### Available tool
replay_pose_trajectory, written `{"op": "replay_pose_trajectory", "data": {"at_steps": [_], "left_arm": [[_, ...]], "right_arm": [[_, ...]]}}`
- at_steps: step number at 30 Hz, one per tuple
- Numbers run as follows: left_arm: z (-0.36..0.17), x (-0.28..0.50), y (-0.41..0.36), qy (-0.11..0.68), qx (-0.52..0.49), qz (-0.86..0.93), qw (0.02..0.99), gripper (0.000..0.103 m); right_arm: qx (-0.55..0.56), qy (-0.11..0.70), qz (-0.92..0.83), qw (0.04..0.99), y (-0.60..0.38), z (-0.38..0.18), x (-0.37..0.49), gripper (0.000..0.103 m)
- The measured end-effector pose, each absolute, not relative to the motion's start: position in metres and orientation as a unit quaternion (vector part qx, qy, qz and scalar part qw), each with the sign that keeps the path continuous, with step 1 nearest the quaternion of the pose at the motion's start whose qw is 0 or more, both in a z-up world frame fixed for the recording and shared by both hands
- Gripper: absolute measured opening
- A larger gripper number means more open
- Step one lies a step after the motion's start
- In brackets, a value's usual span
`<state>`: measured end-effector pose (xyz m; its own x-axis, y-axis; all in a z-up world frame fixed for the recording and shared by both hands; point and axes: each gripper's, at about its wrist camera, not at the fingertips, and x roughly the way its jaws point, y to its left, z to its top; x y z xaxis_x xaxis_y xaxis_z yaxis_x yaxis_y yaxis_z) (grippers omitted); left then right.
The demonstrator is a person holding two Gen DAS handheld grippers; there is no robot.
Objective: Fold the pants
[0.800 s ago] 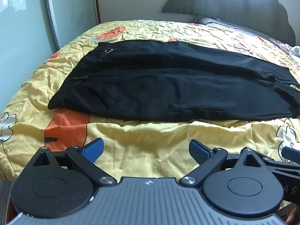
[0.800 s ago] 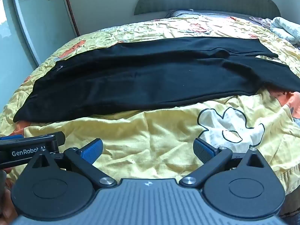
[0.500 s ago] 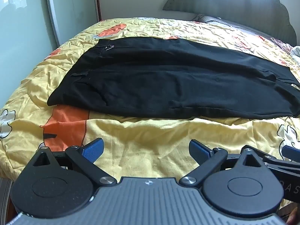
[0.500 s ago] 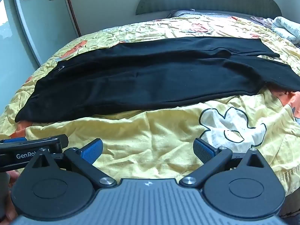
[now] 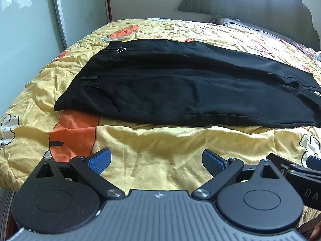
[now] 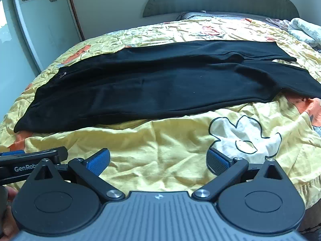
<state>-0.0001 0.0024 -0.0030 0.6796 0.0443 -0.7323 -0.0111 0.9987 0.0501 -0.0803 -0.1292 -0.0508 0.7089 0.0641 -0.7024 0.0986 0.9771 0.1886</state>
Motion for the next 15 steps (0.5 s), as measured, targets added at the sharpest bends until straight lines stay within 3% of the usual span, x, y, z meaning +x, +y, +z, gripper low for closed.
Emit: {"op": "replay_pose_trajectory", "data": {"at_steps": [15], "left_arm": [[-0.0065, -0.0030, 0.0048, 0.394, 0.033, 0.016, 0.918, 0.098]], "right_arm": [[0.110, 0.383, -0.010, 0.917, -0.1373, -0.0520, -0.0814, 0.103]]}}
